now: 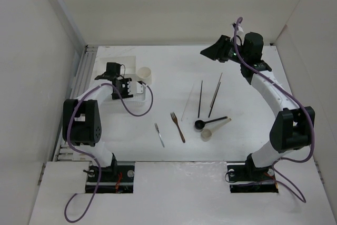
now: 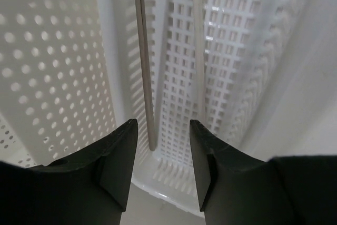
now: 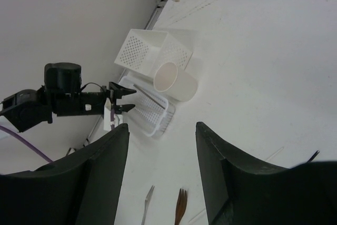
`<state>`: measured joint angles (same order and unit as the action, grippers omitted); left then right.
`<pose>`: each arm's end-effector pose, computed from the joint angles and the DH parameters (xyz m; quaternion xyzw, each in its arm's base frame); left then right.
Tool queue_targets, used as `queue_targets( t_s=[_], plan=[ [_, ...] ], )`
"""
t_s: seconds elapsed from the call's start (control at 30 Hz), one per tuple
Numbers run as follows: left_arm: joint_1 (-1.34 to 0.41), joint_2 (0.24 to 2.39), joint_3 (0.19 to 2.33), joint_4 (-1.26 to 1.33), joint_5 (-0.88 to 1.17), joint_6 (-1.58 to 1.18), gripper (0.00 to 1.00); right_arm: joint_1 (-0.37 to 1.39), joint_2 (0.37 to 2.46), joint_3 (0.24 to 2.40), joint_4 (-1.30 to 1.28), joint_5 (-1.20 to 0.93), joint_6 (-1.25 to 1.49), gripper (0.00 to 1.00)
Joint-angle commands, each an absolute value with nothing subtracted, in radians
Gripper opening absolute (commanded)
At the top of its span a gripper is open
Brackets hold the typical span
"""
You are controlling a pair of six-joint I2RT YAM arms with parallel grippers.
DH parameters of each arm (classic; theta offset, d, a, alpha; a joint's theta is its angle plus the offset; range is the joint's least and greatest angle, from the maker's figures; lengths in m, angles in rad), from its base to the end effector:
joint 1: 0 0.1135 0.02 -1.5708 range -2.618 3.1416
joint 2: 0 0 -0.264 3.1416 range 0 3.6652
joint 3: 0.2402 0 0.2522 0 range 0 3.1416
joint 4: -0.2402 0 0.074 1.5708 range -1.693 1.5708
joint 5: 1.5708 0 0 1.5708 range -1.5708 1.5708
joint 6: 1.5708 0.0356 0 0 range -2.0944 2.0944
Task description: Sort the eating utensils into containers
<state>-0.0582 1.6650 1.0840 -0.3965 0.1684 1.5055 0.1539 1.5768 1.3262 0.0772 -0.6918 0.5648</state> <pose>0.3426 -0.0259 0.2016 0.6889 0.6589 0.1326 0.2715 0.3658 0.0797 0.3574 -0.0665 0.7497 0.4558 0.4752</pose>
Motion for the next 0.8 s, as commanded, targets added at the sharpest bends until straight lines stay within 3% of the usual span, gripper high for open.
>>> queue_targets(
  t_s=[0.0,0.13,0.27,0.6,0.67,0.73,0.77],
  plan=[
    [-0.087,1.658,1.069,-0.341,0.202,1.411,0.41,0.143,1.531,1.324,0.11,-0.693,0.546,0.59],
    [-0.098,1.667,1.094,-0.35,0.244,1.381,0.4,0.143,1.522,1.324,0.101,-0.693,0.537,0.59],
    [-0.107,1.701,1.094,-0.36,0.253,1.404,0.29,0.143,1.513,1.313,0.092,-0.684,0.528,0.59],
    [-0.117,1.747,1.114,-0.325,0.275,1.341,0.32,0.143,1.513,1.313,0.092,-0.684,0.528,0.59],
    [-0.117,1.747,1.123,-0.325,0.275,1.33,0.22,0.143,1.503,1.304,0.083,-0.684,0.528,0.59],
    [-0.117,1.747,1.132,-0.325,0.265,1.319,0.0,0.133,1.503,1.304,0.083,-0.684,0.519,0.59],
    [-0.117,1.747,1.132,-0.325,0.265,1.31,0.0,0.133,1.503,1.304,0.083,-0.684,0.518,0.59]
  ],
)
